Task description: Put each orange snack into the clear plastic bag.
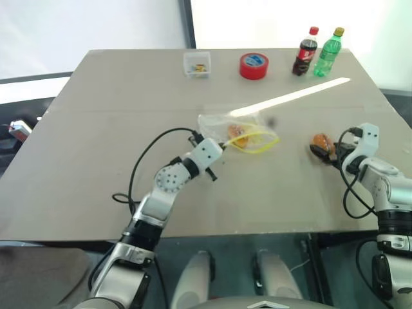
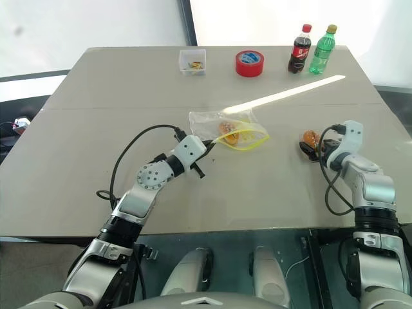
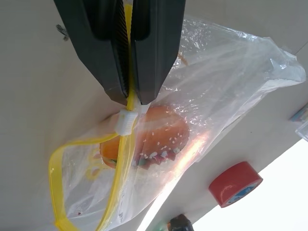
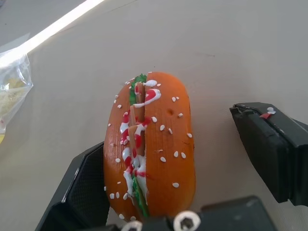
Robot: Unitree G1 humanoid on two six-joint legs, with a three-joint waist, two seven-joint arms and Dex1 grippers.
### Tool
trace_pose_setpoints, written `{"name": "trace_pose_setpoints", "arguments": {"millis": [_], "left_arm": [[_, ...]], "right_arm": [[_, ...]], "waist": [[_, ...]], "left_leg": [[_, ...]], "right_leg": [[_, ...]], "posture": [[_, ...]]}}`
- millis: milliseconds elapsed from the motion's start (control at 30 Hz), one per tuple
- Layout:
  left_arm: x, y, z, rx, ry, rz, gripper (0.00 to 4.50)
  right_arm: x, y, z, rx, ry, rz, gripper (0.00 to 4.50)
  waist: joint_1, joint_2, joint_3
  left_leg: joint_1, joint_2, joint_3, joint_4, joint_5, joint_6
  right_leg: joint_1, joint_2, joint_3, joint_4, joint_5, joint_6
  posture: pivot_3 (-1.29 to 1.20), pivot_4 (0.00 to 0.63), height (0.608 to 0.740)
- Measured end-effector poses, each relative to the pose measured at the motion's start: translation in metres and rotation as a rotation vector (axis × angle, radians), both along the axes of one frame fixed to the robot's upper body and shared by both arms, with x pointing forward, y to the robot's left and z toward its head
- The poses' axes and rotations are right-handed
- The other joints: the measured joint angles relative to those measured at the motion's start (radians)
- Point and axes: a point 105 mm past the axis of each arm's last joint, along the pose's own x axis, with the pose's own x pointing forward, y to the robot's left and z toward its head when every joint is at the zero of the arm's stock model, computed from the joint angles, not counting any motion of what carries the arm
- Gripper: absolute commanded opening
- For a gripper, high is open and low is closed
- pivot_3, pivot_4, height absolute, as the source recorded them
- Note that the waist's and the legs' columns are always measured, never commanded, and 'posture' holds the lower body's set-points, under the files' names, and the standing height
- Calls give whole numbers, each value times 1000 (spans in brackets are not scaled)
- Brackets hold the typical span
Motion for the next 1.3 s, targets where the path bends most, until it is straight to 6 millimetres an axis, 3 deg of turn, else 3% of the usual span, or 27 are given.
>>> {"name": "trace_pose_setpoints", "arguments": {"millis": [200,233,333,433,500,567,867,933,1033,1100,1200,1300], "left_arm": [[0,0,0,1,-1,0,0],[0,0,0,1,-1,0,0],[0,-1,0,5,-3,0,0],[0,-1,1,5,-5,-1,0],[1,-2,1,3,-6,-2,0],[0,-2,1,2,-6,-3,0],[0,-2,1,2,-6,-3,0],[1,-2,1,2,-6,-3,0],[0,-3,1,1,-6,-3,0],[0,-2,1,2,-6,-3,0],[0,-3,1,1,-6,-3,0],[0,-3,1,0,-6,-4,0]], "right_arm": [[0,-2,0,-7,0,-5,4466],[0,-2,0,-9,0,-7,4233],[0,-3,0,-15,1,-12,3281],[0,-3,0,-19,2,-14,1496],[0,-3,0,-21,2,-14,1059],[0,-3,0,-21,3,-14,223],[-1,-2,1,3,3,-8,77],[-1,2,7,104,-7,-8,77],[0,17,33,368,-64,30,77],[1,34,69,729,-131,93,77],[-5,46,117,1124,-232,179,77],[-10,52,130,1381,-228,197,77]], "waist": [[0,0,0],[0,0,0],[0,0,0],[0,0,0],[0,0,0],[0,0,0],[0,0,0],[-1,0,0],[-3,0,0],[-3,0,0],[0,0,0],[2,1,0]], "left_leg": [[0,0,0,0,0,0],[0,0,0,0,0,0],[0,0,0,0,0,0],[0,0,0,0,0,0],[0,0,0,0,0,0],[0,0,0,0,0,0],[0,0,0,0,0,0],[0,0,0,0,0,0],[0,0,0,0,0,0],[0,1,-1,0,0,0],[0,1,-2,0,0,0],[-1,1,-2,0,0,0]], "right_leg": [[0,0,0,0,0,0],[0,0,0,0,0,0],[0,0,0,0,0,0],[0,0,0,0,0,0],[0,0,0,0,0,0],[0,0,0,0,0,0],[0,0,0,0,0,0],[0,0,0,0,0,0],[0,0,0,0,0,0],[0,1,0,2,0,0],[0,1,-1,2,0,-1],[0,0,-1,1,0,-1]], "posture": [[0,150,740],[0,150,740],[0,150,740],[0,150,740],[0,150,740],[0,150,740],[0,150,740],[0,150,740],[0,150,740],[0,150,740],[0,150,740],[0,150,740]]}}
